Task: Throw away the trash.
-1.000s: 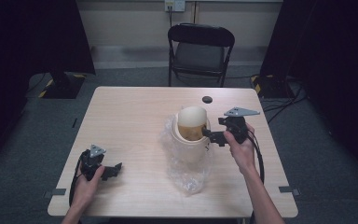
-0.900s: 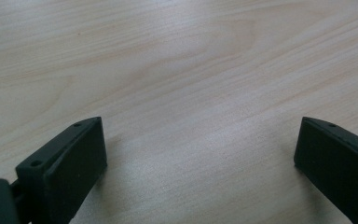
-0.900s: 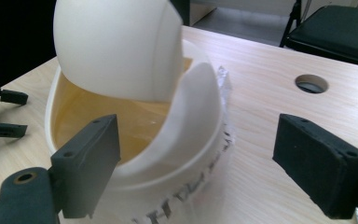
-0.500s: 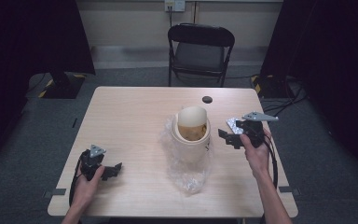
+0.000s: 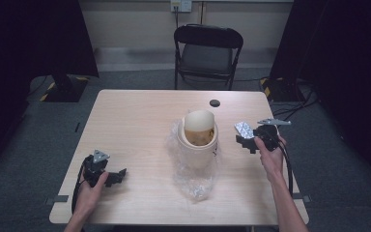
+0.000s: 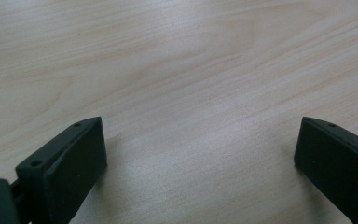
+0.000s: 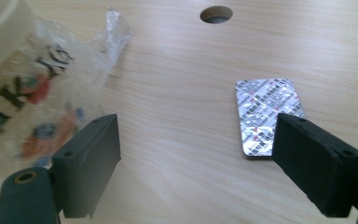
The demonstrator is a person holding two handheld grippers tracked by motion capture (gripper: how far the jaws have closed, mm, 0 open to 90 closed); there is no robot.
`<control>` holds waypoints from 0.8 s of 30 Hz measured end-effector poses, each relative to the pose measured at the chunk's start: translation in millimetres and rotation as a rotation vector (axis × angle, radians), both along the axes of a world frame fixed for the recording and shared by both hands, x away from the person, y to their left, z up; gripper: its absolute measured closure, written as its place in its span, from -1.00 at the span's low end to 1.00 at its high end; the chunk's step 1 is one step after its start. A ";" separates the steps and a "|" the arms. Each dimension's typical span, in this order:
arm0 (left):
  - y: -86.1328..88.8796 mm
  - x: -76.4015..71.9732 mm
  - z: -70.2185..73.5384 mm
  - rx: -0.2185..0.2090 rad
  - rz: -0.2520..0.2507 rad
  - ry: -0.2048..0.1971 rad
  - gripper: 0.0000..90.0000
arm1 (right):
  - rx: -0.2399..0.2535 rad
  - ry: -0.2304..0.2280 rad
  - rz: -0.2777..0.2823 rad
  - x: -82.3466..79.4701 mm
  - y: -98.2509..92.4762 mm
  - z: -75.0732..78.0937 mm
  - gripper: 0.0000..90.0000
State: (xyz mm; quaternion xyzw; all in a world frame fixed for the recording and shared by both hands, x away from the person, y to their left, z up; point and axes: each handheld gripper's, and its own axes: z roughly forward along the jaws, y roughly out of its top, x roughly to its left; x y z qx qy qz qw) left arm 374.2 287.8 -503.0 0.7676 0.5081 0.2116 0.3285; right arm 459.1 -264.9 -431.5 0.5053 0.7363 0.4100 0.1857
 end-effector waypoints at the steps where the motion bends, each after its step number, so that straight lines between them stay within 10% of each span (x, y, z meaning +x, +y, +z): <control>1: 0.0 0.0 0.0 0.000 0.000 0.000 -0.96 | -0.014 0.001 -0.006 3.0 -1.7 -2.6 -0.67; 7: 0.0 0.0 0.0 0.000 0.000 0.000 -0.96 | 0.005 0.032 -0.021 18.9 -8.5 -13.0 -0.68; 24: 0.0 -0.1 0.0 0.000 0.000 0.000 -0.96 | -0.132 0.081 -0.056 61.2 -20.0 -47.6 -0.63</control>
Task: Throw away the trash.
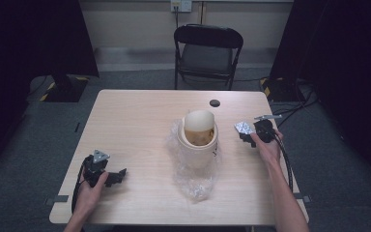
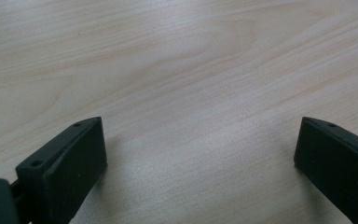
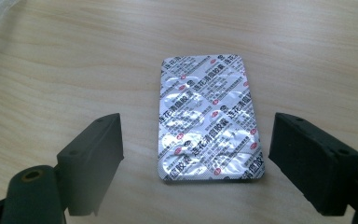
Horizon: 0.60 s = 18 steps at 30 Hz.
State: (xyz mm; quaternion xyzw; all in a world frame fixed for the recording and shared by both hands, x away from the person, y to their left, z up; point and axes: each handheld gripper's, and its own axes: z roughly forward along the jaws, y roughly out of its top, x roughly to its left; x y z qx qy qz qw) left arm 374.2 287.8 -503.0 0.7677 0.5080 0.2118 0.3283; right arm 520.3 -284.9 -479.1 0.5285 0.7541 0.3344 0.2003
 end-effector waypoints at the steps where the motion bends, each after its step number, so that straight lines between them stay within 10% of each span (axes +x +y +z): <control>1: 0.0 0.0 0.0 0.000 0.000 0.000 -0.96 | 0.000 0.000 0.000 0.0 0.0 0.0 -0.63; 15: -0.1 0.0 -0.1 -0.004 0.001 0.000 -0.96 | -0.031 0.005 -0.023 5.7 2.1 -13.8 -0.53; 18: -0.1 0.0 -0.1 -0.004 0.001 0.000 -0.96 | -0.064 -0.003 -0.015 4.2 4.0 -12.5 -0.25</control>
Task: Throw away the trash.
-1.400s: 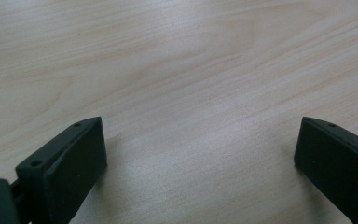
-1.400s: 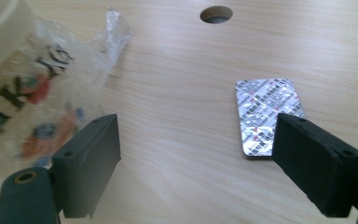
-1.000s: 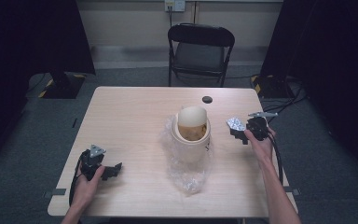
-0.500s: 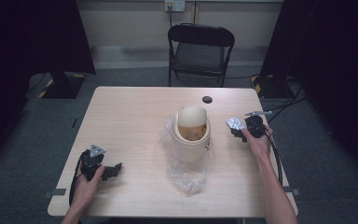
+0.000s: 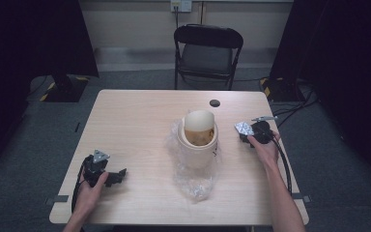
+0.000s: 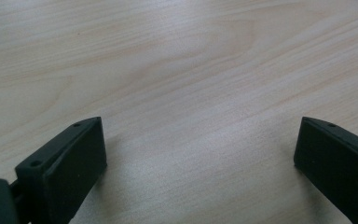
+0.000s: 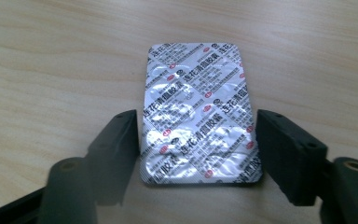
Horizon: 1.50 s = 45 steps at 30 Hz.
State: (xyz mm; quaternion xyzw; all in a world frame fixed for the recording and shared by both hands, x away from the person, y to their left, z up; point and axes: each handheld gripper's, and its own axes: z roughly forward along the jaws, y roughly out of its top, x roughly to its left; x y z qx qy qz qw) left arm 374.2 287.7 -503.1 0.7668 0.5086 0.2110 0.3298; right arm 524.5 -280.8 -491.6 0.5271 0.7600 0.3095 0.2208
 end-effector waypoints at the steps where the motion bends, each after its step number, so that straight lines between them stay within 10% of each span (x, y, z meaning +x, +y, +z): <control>1: 0.0 0.0 0.0 0.000 0.000 0.000 -0.96 | 0.000 0.000 0.000 0.0 0.0 0.0 -0.25; 45: -0.3 -0.4 0.0 0.002 0.004 -0.001 -0.96 | 0.195 -0.075 0.050 -63.9 7.6 39.1 -0.24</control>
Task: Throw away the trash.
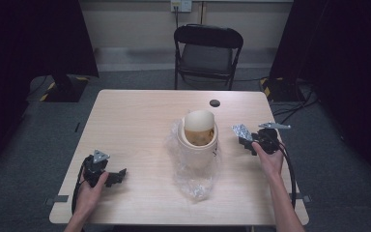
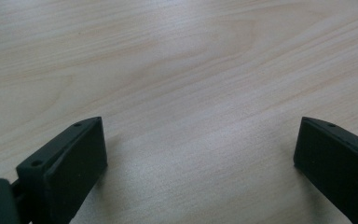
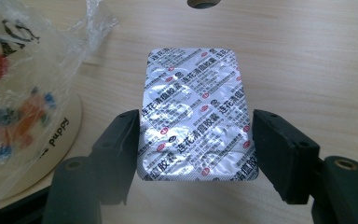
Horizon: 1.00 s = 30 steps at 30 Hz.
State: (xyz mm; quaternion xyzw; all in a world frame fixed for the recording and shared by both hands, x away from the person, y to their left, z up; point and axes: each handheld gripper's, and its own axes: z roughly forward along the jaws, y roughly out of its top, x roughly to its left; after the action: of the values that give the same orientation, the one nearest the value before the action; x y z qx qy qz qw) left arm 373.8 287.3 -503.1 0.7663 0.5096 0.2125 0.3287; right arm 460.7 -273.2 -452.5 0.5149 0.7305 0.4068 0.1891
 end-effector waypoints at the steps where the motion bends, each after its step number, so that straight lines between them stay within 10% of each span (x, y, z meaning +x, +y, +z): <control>1: -0.2 0.0 -0.1 -0.003 0.001 -0.001 -0.96 | -0.004 -0.003 0.006 -3.9 1.1 3.4 -0.24; 30: -0.2 0.0 -0.1 -0.002 0.001 -0.001 -0.96 | -0.007 -0.102 0.150 -65.2 26.4 54.0 -0.24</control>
State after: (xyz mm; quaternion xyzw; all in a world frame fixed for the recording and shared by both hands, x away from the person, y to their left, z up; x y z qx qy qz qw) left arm 373.7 287.2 -503.2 0.7656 0.5101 0.2123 0.3296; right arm 395.4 -246.8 -398.5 0.4365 0.7580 0.4428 0.1969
